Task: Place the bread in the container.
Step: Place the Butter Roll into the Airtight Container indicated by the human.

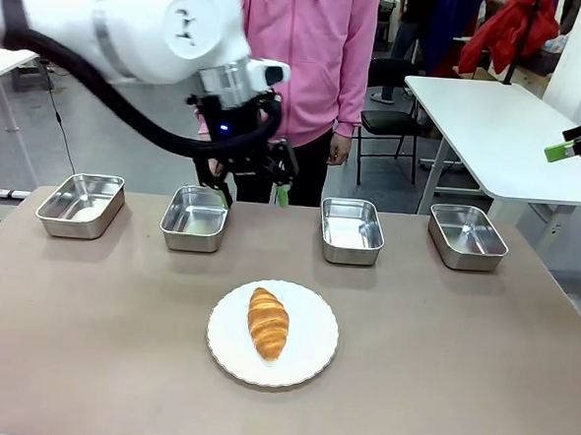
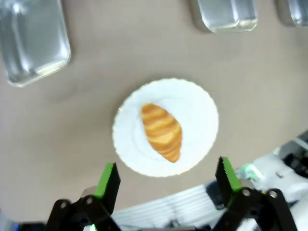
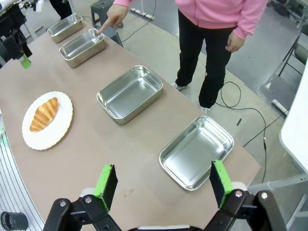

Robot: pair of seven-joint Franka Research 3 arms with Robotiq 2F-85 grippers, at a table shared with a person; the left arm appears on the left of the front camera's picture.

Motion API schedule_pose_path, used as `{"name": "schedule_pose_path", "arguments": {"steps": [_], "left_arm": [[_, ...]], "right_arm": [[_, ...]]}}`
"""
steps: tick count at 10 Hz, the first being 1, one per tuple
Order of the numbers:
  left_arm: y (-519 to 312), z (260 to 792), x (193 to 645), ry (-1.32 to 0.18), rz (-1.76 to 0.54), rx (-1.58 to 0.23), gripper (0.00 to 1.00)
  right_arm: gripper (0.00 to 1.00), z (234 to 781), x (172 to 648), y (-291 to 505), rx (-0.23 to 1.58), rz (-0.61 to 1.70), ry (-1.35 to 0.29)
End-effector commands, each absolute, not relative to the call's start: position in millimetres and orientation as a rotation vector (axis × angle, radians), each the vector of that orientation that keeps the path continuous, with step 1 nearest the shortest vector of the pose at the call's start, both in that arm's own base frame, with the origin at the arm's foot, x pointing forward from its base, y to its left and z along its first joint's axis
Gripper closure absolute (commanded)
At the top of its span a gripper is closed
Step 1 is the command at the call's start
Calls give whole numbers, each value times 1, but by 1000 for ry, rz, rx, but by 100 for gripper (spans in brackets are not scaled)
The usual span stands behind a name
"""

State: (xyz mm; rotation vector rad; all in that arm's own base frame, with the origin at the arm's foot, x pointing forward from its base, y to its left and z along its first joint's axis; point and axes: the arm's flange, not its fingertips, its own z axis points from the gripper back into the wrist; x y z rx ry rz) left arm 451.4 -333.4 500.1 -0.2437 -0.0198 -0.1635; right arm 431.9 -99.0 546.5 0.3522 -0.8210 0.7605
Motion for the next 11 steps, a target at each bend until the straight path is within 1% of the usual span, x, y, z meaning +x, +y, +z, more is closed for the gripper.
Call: {"name": "schedule_pose_path", "arguments": {"steps": [1, 2, 4, 5, 6, 9, 10, 11], "left_arm": [[-349, 508, 476, 51, -97, -210, 0], [-333, 500, 451, -20, -163, -244, 0], [-333, 500, 451, -20, -163, -244, 0], [-347, 497, 462, 21, -126, -232, 0], [-352, 477, 445, 1, -113, -177, 0], [-345, 443, 396, -76, -90, -196, 0], [-352, 432, 382, -60, -98, -204, 0], [-361, 422, 370, -66, -74, -170, 0]], "right_arm": [[0, 547, 433, -99, 367, 761, -842], [0, 547, 433, -99, 367, 761, -842], [0, 547, 433, -99, 367, 761, -842], [0, 547, 433, -99, 367, 761, -842], [0, 547, 433, -99, 367, 761, -842], [0, 547, 433, -99, 367, 761, -842], [0, 547, 433, -99, 367, 761, -842], [0, 547, 433, -99, 367, 761, -842]]}}
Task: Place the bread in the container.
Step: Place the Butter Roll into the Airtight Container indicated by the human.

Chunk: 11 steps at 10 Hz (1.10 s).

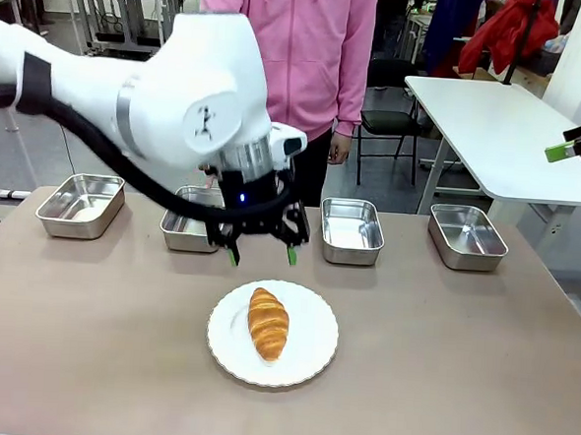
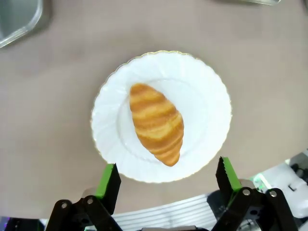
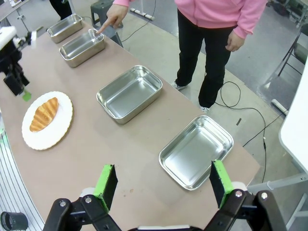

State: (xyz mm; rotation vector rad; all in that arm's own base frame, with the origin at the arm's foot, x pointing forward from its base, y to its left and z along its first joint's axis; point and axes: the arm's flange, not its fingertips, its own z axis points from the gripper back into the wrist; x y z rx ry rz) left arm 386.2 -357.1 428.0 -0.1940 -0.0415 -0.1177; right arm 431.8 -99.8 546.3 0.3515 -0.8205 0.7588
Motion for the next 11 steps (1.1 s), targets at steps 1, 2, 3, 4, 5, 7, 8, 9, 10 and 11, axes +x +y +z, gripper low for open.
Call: {"name": "schedule_pose_path", "arguments": {"steps": [1, 2, 3, 4, 5, 7, 8, 9, 10, 11], "left_arm": [[-364, 412, 364, -78, -41, -138, 0], [-365, 404, 360, -110, -6, -120, 0], [-369, 394, 358, -123, 1, -105, 0], [-376, 385, 359, -124, 8, -89, 0], [-380, 378, 361, -131, 20, -69, 0], [-387, 365, 365, -121, 1, -75, 0], [-389, 356, 367, -110, 1, -83, 0], [-391, 349, 370, -110, -17, -102, 0], [-395, 343, 372, -102, -32, -107, 0], [-395, 337, 375, -94, -32, -105, 0]], "right_arm": [[0, 547, 433, -99, 367, 761, -842], [0, 547, 433, -99, 367, 761, -842], [0, 547, 433, -99, 367, 761, -842], [0, 547, 433, -99, 367, 761, -842], [0, 547, 433, -99, 367, 761, -842], [0, 547, 433, -99, 367, 761, -842], [0, 547, 433, -99, 367, 761, -842], [0, 547, 433, -99, 367, 761, -842], [0, 547, 433, -99, 367, 761, -842], [0, 547, 433, -99, 367, 761, -842]]}}
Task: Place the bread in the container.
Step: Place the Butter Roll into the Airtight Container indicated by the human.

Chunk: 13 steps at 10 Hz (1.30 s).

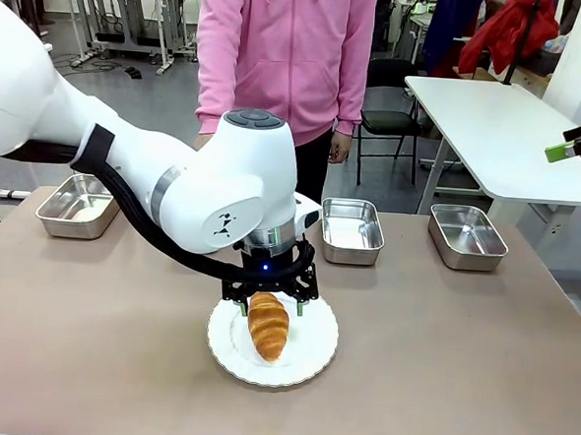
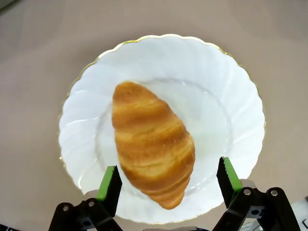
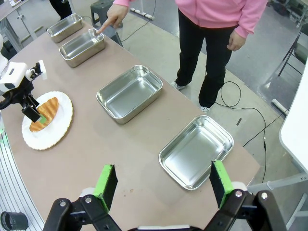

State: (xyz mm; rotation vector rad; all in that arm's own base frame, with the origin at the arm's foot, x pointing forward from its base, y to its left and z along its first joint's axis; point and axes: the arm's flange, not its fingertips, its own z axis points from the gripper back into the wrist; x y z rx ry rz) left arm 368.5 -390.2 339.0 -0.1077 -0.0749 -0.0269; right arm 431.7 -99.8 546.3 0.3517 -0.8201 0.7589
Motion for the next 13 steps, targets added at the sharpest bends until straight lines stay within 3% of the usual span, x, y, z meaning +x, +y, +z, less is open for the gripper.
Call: {"name": "schedule_pose_path", "arguments": {"steps": [1, 13], "left_arm": [[-396, 331, 377, -87, -43, -110, 0], [-396, 309, 381, -29, -67, -68, 3]], "right_arm": [[0, 547, 433, -99, 367, 761, -842], [0, 547, 433, -99, 367, 761, -842]]}}
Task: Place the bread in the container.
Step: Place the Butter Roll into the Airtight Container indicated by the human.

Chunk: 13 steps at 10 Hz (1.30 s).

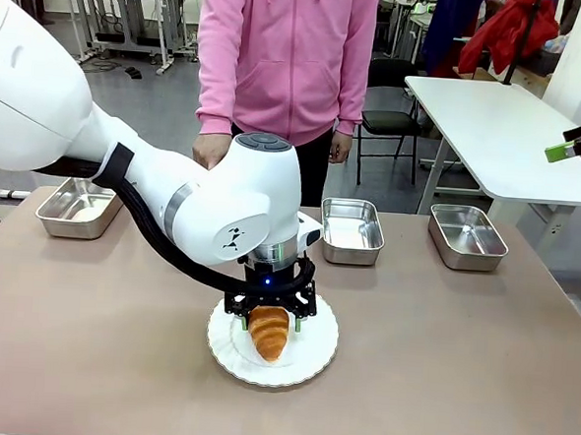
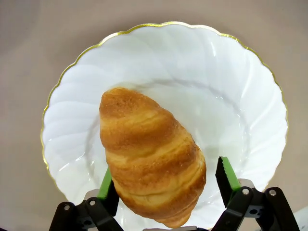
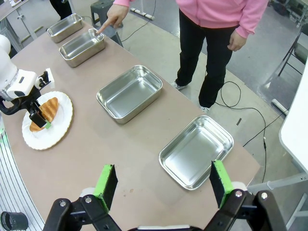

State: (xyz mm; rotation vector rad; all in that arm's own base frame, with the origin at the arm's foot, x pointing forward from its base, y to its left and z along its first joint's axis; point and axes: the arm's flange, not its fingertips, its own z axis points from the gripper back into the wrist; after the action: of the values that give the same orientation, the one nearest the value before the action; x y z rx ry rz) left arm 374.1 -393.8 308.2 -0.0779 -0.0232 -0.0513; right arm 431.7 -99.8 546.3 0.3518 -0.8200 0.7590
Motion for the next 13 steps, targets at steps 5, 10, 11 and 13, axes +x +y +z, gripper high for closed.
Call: {"name": "schedule_pose_path", "arguments": {"steps": [5, 10, 11, 13], "left_arm": [[-394, 312, 384, -64, -12, -20, 59], [-390, 312, 383, -41, -32, -68, 59], [-392, 315, 383, -38, -33, -65, 59], [-366, 365, 397, -161, -29, -81, 59]], "right_arm": [[0, 547, 433, -99, 367, 761, -842], [0, 547, 433, -99, 367, 761, -842], [0, 547, 433, -99, 367, 761, -842], [0, 547, 433, -99, 367, 761, -842]]}}
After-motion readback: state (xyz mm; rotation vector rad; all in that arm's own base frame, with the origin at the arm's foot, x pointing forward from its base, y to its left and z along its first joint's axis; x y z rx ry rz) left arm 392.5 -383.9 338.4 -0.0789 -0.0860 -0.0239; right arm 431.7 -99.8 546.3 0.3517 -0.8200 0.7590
